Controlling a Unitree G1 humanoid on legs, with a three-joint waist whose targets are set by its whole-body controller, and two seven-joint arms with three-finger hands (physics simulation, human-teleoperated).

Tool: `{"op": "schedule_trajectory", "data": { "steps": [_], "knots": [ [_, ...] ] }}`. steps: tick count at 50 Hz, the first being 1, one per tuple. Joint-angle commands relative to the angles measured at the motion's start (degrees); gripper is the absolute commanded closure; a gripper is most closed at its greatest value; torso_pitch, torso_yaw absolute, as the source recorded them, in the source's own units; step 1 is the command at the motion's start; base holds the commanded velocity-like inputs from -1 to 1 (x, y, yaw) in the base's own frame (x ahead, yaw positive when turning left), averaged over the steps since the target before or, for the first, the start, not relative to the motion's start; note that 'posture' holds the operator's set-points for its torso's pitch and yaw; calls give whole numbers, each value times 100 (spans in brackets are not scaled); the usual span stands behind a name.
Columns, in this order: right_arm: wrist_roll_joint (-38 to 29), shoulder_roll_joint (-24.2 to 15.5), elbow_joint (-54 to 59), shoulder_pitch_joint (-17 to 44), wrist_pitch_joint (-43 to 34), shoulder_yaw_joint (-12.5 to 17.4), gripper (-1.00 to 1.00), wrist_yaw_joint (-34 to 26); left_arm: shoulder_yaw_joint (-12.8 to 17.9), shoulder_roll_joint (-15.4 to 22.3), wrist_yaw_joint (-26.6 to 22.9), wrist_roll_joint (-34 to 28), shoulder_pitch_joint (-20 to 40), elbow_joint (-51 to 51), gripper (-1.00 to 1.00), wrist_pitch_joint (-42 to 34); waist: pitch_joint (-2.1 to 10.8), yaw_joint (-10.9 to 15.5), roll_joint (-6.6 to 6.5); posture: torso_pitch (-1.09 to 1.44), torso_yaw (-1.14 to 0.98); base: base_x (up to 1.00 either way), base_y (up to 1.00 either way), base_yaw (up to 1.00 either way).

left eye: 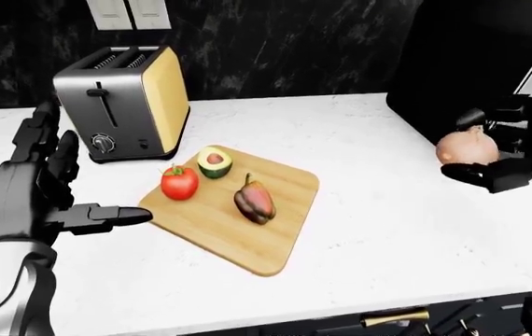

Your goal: Place the avocado, onion, tomato and bell pepper on the cutting board.

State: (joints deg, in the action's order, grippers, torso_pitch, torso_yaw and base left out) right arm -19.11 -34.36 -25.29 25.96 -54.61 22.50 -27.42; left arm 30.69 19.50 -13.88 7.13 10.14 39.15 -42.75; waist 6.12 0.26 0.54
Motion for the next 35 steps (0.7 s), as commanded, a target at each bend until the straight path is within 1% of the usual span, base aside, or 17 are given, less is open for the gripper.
{"op": "schedule_trajectory", "data": {
  "steps": [1,6,9,10,13,18,22,26,27,28,29,31,35],
  "knots": [
    [-169,-83,-45,314,68,-84,73,-48,52,83,30,25,124,163,-100,153,68,-3,-7,-16,0,0,0,0],
    [-367,75,629,1075,295,-620,74,-71,59,99,32,95,142,170,-100,140,53,-6,-44,-16,0,0,0,0],
    [-448,203,1244,1556,592,-865,73,-51,32,118,11,117,152,204,-100,156,48,-14,-77,-16,0,0,0,0],
    [-476,244,1368,1649,659,-891,74,-45,31,115,3,140,158,219,-100,127,46,-17,-89,-16,0,0,0,0],
    [-497,459,2118,2058,1111,-1107,73,91,18,114,-18,135,138,244,-100,168,41,-9,-120,-16,1,0,0,0],
    [-459,823,3158,2540,1750,-1337,73,331,70,104,-41,154,109,265,-100,182,47,31,-158,-16,4,0,0,0],
    [-408,1084,4007,2894,2256,-1504,73,506,28,85,-36,90,72,208,-100,282,53,72,-185,-16,5,0,0,0],
    [-358,1262,4754,3179,2712,-1587,73,704,50,76,-64,91,48,220,-100,295,66,103,-202,-16,5,0,0,0],
    [-233,1565,6145,3681,3562,-1760,73,1022,60,59,-100,109,16,243,-100,313,67,109,-204,-16,5,0,0,0],
    [-210,1581,6524,3844,3776,-1767,73,1083,60,53,-113,119,19,253,-100,309,57,117,-226,-16,5,0,0,0],
    [-195,1581,6747,3951,3893,-1765,73,1122,60,53,-109,119,34,251,-100,305,77,83,-252,-16,5,0,0,0],
    [-175,1584,7197,4157,4131,-1780,73,1187,45,53,-114,116,41,259,-100,302,107,89,-254,-16,6,0,0,0],
    [-151,1590,7695,4349,4403,-1796,73,1262,60,75,-104,137,88,267,-100,259,105,167,-246,-16,8,0,0,0]
  ]
}}
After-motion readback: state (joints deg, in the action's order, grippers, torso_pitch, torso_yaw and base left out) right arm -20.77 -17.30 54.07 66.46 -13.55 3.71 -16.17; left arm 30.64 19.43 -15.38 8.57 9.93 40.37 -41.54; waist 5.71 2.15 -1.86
